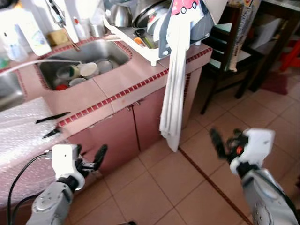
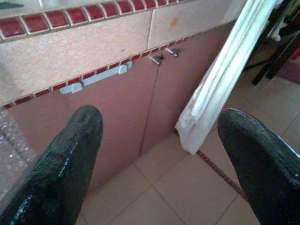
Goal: Kitchen organization
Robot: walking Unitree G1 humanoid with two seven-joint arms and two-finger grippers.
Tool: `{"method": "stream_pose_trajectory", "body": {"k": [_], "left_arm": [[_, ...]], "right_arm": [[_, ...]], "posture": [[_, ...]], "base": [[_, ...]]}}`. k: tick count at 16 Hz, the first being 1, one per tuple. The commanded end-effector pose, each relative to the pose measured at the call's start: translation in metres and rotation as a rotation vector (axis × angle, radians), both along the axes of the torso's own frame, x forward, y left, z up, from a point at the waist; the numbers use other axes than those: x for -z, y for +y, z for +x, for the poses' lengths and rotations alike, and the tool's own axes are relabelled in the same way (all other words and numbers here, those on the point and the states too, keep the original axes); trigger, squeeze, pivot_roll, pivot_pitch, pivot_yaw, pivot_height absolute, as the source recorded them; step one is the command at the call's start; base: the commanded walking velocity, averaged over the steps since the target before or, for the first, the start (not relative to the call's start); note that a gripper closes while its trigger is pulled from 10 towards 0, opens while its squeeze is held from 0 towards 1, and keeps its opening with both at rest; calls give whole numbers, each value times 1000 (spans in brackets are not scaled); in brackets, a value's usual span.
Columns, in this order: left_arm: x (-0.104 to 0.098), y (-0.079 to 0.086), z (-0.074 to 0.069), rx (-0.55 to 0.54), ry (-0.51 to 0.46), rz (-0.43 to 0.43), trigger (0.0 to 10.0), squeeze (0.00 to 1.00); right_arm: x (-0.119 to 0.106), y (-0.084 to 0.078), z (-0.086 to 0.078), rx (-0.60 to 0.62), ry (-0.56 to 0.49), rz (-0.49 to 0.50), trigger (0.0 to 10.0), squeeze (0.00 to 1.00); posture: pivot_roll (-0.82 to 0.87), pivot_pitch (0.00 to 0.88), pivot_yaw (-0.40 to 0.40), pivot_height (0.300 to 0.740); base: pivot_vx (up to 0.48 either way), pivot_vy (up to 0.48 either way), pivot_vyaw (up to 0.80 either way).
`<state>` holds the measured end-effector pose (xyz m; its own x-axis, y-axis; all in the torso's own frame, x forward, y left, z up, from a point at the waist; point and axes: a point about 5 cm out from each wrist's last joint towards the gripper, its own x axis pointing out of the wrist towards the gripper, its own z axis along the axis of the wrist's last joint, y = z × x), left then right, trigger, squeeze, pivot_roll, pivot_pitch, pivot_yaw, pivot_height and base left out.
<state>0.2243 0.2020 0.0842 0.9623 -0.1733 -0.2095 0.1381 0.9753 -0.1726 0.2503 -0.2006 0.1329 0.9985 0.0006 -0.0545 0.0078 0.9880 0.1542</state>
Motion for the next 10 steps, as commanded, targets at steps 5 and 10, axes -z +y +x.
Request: {"method": "stream_pose_trajectory", "body": {"k": [5, 10], "left_arm": [[-8, -1, 3, -70, 13, 53, 10000, 0], [-27, -1, 18, -162, -92, 114, 10000, 0]], "right_arm": [[-20, 10, 13, -5, -26, -1, 10000, 0], [-27, 17, 11, -58, -52, -44, 10000, 0]], "posture": [[-39, 119, 39, 740], [-60, 117, 49, 740]], "base": [[0, 0, 565], [0, 0, 800]]}}
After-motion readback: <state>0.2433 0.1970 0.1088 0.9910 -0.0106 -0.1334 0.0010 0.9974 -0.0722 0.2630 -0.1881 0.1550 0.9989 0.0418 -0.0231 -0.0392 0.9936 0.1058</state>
